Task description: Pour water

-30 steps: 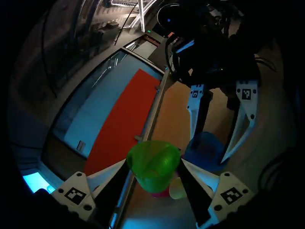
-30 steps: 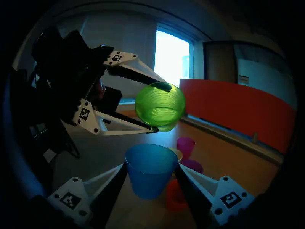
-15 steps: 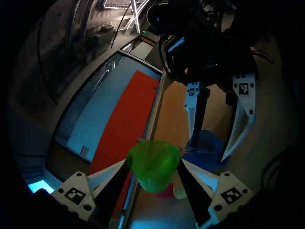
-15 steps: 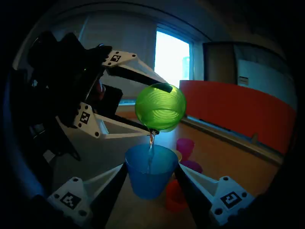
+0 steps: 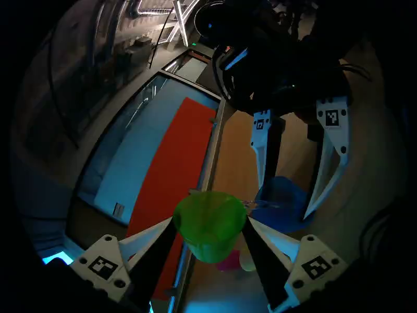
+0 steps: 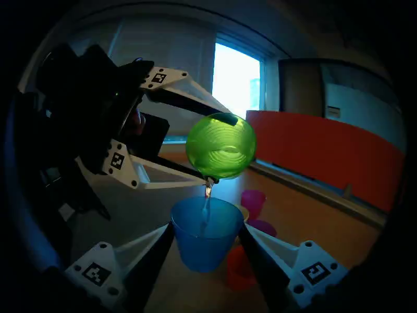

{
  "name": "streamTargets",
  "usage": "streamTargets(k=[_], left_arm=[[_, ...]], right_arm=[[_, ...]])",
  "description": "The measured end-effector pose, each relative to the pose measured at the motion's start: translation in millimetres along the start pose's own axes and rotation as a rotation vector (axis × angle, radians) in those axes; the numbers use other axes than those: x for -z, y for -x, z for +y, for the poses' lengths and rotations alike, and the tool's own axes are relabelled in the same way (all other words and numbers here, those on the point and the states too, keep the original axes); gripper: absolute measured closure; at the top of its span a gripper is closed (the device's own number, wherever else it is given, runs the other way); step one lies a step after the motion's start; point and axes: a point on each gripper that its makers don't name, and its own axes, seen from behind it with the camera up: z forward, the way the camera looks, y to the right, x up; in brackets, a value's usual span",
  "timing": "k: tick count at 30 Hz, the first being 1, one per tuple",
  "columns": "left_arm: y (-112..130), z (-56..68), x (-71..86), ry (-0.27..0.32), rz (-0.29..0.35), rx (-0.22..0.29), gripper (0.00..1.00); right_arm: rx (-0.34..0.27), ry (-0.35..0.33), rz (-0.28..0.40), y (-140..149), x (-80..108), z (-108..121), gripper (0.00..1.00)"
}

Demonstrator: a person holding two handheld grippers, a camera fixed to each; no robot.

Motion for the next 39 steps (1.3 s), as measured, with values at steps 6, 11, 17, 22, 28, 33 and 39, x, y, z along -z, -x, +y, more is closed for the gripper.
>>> streamTargets(k=[6,11,17,22,28,33,39], left_arm=[[-1.2,0.0,0.9,-0.007,0.001,-0.027,0.14],[-1.8,1.6,1.1,-0.008,0.001,-0.039,0.14],[-3.2,0.2,0.7,-0.014,0.005,-0.051,0.14],[-3.7,-0.2,0.6,-0.018,0.000,-0.069,0.14],[-4.3,1.7,-0.2,-0.023,-0.002,-0.099,0.14],[-4.6,3.3,0.0,-0.027,-0.003,-0.110,0.14],[-3.6,1.0,1.9,-0.032,-0.010,-0.135,0.14]], right_arm=[[0.000,-0.001,0.001,-0.4,1.4,-0.3,0.09],[0.002,-0.001,0.003,-0.7,1.6,0.4,0.09],[0.003,0.000,0.003,-1.9,2.4,1.4,0.09],[0.005,0.002,0.004,-1.9,2.5,1.9,0.09],[0.009,0.000,0.005,-2.6,2.5,0.8,0.09],[0.013,-0.001,0.006,-2.6,2.2,0.5,0.09],[0.012,-0.001,0.006,-2.1,2.0,0.3,0.09]])
